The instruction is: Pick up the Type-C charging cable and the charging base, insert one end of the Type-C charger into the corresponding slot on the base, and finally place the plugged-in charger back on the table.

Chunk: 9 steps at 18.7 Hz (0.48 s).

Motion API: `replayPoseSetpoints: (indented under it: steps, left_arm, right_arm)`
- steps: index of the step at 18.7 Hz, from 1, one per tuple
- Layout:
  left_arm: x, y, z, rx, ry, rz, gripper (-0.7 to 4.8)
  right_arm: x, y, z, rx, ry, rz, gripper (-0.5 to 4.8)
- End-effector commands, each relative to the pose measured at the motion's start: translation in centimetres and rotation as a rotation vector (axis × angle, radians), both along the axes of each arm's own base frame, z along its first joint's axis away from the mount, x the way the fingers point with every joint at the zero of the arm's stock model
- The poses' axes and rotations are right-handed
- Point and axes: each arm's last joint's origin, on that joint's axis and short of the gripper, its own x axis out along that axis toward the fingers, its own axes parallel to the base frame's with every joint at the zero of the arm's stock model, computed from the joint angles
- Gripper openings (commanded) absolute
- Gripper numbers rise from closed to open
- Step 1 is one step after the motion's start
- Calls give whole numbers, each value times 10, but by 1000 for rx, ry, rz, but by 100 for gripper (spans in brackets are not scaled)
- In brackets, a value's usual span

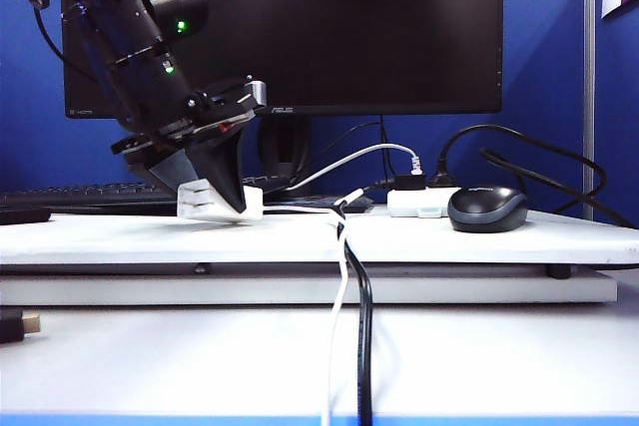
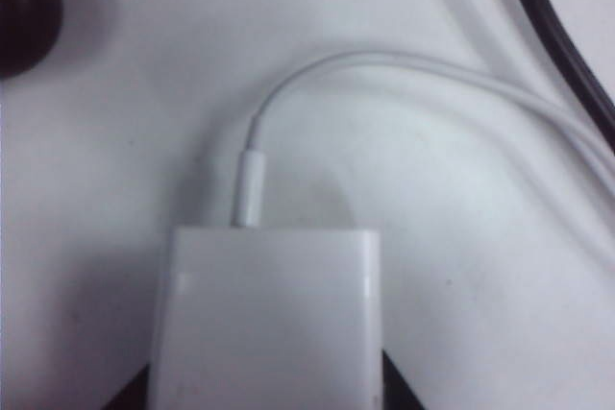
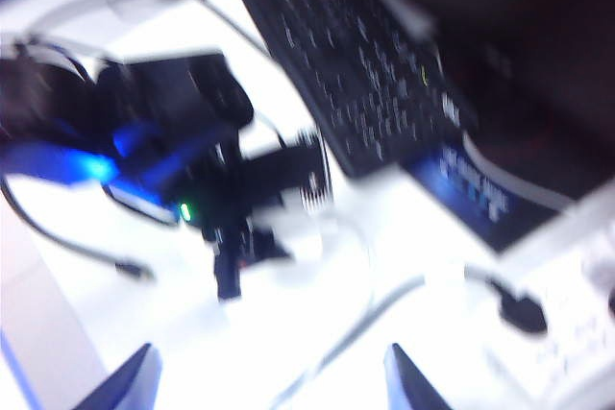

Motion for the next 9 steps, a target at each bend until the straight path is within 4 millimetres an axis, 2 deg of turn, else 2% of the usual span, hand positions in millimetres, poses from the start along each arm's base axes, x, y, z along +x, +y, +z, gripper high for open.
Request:
replayPoseSetpoints:
  steps: [1,3,5,6,9]
  left_arm:
    - [-3,0,-3,-9,52,-20,294]
    - [-4,0,-2,-19,55,-23,322]
    - [-6,1,3,-24,48,-19,302]
    - [-10,3,18,-44,2,-21,299]
    - [-16,6,35,-58,-49,-16,299]
  right_arm:
    - [-4,-1,-2,-22,32,-1,306]
    - [-4,-1,-2,-23,33,-1,306]
    - [-4,-1,-2,-23,33,-1,306]
    - [-4,-1,-2,-23,33,-1,306]
    - [-4,-1,-2,-21,33,2,306]
